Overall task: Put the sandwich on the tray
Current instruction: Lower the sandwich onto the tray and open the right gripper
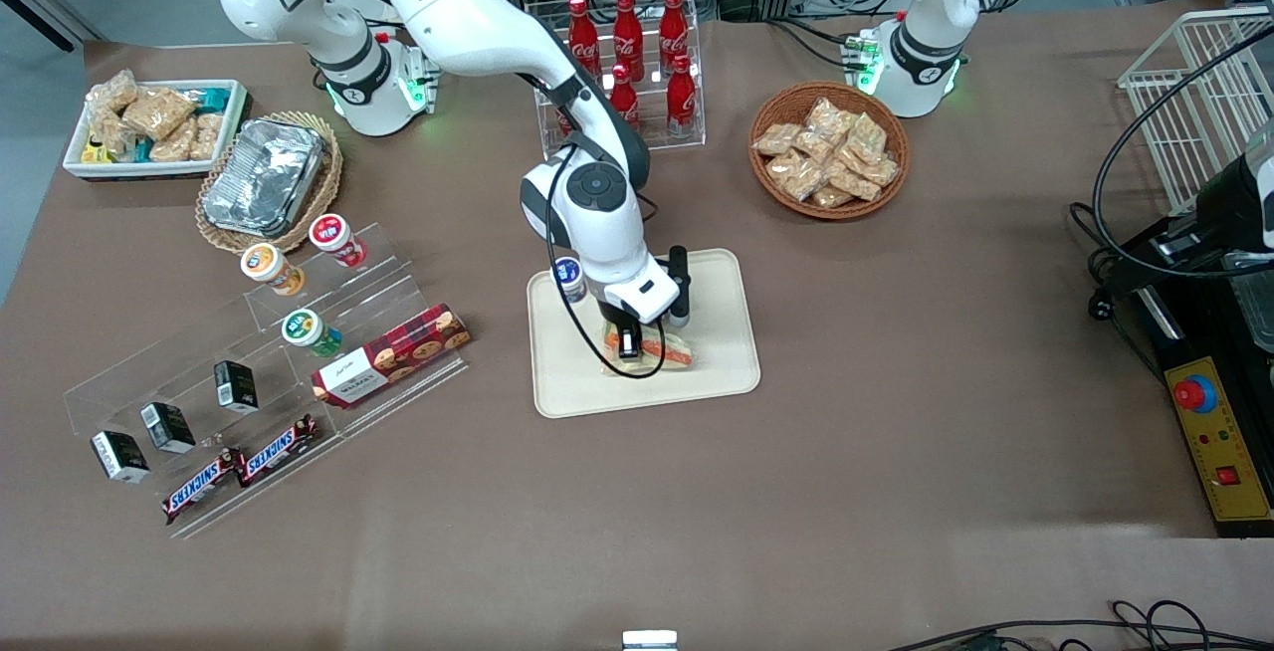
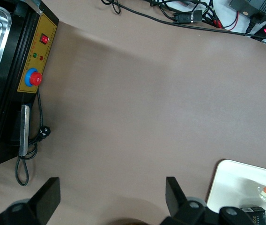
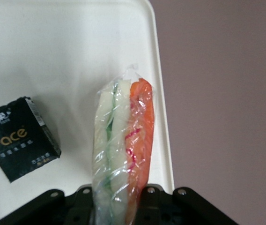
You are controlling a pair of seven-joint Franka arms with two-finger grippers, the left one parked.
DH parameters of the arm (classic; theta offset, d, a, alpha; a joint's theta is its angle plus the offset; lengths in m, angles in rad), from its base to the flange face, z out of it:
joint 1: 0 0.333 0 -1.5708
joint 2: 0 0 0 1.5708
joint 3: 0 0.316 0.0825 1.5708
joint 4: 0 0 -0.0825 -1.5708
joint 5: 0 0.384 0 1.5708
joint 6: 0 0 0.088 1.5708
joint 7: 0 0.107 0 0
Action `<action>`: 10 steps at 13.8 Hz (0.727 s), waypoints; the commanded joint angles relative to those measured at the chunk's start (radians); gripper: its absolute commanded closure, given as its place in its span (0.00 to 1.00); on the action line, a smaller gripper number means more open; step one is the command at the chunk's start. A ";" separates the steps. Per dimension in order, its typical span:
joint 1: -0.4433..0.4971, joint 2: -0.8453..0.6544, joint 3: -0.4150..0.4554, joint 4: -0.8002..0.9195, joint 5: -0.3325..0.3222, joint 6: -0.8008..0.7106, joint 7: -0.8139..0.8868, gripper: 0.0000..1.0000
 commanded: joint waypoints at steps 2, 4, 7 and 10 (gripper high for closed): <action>0.004 0.046 -0.006 0.024 -0.001 0.039 -0.021 1.00; 0.002 0.078 -0.008 0.033 -0.001 0.063 -0.020 1.00; 0.002 0.081 -0.008 0.036 0.002 0.070 -0.011 0.01; 0.002 0.068 -0.009 0.036 0.005 0.070 -0.011 0.01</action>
